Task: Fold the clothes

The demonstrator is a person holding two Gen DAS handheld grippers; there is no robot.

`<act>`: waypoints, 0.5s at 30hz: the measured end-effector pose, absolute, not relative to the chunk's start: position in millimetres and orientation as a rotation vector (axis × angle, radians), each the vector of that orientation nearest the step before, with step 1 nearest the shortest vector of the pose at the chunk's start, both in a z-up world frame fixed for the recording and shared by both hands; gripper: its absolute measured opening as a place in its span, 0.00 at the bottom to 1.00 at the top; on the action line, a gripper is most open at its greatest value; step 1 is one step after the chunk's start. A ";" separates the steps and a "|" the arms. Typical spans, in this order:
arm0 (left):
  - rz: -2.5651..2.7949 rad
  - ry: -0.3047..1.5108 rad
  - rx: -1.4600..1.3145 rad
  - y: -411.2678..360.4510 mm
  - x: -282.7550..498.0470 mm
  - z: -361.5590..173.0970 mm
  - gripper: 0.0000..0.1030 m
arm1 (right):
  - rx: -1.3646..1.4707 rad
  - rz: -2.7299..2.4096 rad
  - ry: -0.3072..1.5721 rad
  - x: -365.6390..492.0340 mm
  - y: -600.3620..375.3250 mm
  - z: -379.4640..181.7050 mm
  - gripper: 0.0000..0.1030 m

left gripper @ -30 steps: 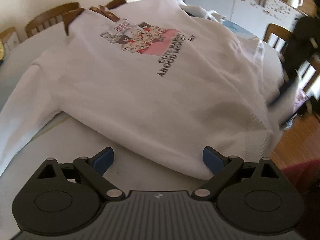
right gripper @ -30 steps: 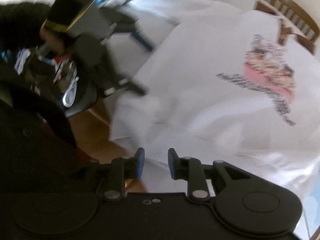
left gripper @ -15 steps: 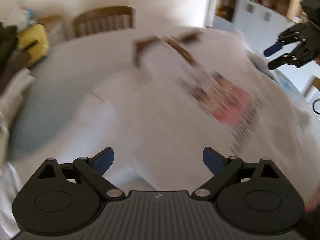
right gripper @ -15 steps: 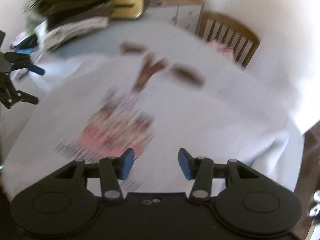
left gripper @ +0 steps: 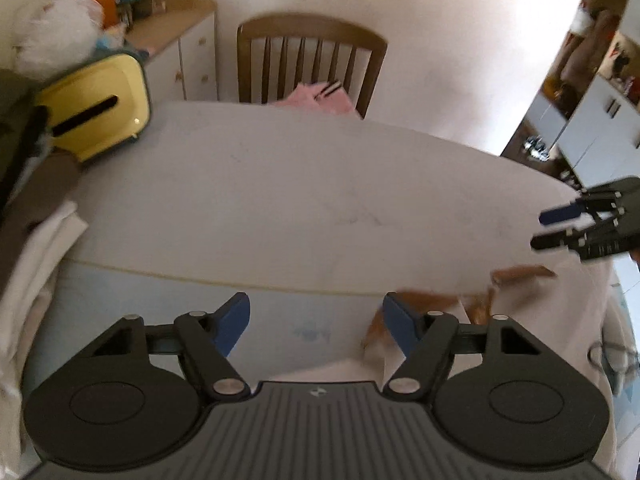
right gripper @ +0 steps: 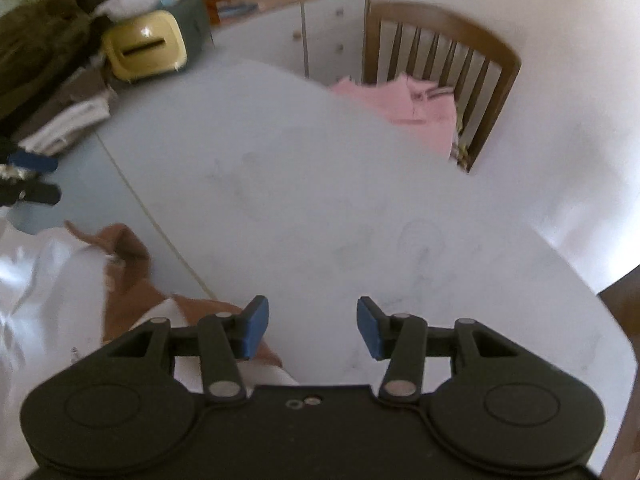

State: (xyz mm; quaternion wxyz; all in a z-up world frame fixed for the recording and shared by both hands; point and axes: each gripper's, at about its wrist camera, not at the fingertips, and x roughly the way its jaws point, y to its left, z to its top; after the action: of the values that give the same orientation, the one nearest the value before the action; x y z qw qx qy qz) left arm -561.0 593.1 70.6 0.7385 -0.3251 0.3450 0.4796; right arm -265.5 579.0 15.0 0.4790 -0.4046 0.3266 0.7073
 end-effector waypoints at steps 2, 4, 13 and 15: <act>1.033 0.771 -0.782 612.3 -550.8 61.9 0.70 | -0.994 1.716 0.845 -268.2 585.6 6.8 1.00; 1.010 0.786 -0.875 631.7 -539.4 52.3 0.72 | -0.999 1.698 0.868 -269.3 591.2 2.8 1.00; 0.947 1.043 -0.898 660.3 -473.9 3.8 0.81 | -0.982 1.603 1.000 -278.4 604.6 -13.4 1.00; 0.919 1.087 -0.878 652.5 -466.6 -2.3 0.81 | -1.004 1.610 0.999 -282.9 602.2 -18.0 1.00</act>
State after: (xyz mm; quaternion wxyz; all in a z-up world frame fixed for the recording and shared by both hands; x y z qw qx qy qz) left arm -466.6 652.5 -2.3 0.6702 -0.3897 0.4824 0.4077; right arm -282.9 602.2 -18.0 0.4782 -0.4113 0.4092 0.6593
